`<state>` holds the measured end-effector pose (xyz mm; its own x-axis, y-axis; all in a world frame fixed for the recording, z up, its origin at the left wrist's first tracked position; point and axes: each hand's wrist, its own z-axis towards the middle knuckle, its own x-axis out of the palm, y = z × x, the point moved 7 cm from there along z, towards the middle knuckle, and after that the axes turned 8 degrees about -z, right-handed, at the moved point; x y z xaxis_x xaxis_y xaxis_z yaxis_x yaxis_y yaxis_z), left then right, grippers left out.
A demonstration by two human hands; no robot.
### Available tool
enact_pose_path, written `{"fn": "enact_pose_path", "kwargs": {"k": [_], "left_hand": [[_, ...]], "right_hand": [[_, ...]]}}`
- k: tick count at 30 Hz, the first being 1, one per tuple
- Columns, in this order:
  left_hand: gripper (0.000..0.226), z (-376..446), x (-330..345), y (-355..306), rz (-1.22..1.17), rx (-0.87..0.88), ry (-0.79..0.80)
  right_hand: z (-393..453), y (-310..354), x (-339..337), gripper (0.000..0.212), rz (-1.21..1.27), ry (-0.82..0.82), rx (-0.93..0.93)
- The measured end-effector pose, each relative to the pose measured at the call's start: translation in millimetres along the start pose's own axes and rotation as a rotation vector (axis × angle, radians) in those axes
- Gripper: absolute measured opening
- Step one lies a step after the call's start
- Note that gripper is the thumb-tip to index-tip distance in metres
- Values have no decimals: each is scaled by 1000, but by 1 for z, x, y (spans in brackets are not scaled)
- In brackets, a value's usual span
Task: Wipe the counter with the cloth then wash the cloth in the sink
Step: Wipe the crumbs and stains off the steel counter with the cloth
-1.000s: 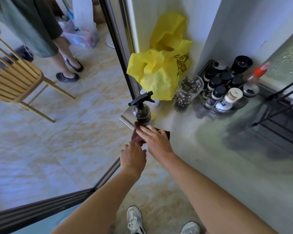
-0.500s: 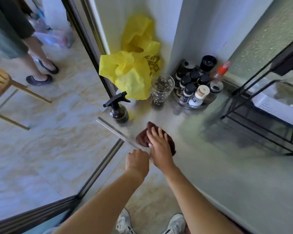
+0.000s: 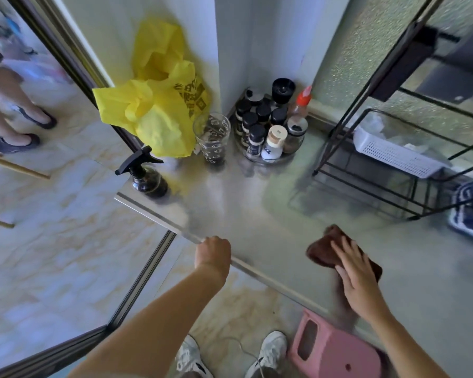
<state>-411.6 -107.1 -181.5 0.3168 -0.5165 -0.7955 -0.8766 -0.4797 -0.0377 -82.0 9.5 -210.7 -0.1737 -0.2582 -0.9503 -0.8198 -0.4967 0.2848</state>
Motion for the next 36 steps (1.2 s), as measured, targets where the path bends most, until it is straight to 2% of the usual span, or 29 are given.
{"fn": "enact_pose_path", "kwargs": {"k": [2,4,8,10,12,15,20,24,29,33,36], "left_hand": [[29,2,1,1,-25,-3,-7],[29,4,3,0,-36,10,-25],[27,6,2,-1,-57,30,-96],[21,4,3,0,-63,29,-109],[22,4,8,2,-86,29,-129],[28,9,15,9,-124,-7,-133],[28,13,11,12,-166,-18,-113],[29,13,11,17,-188,-81,-56],[28,11,1,9,-195,-95,-15],[27,7,-6,6,-179,-94,1],[26,4,-8,3,-174,-68,2]], "right_hand": [[-1,4,3,53,-24,-18,177],[7,41,7,58,-66,-34,202],[38,154,33,54,-115,18,-292],[69,202,40,54,-132,60,-436],[101,241,47,54,-141,66,-502],[146,284,55,52,-76,26,-492],[187,318,63,48,-29,-18,-512],[189,292,61,50,4,-57,-448],[149,147,25,51,-61,-81,-226],[87,28,-2,58,-82,-109,122],[40,27,0,60,-124,-154,363]]}}
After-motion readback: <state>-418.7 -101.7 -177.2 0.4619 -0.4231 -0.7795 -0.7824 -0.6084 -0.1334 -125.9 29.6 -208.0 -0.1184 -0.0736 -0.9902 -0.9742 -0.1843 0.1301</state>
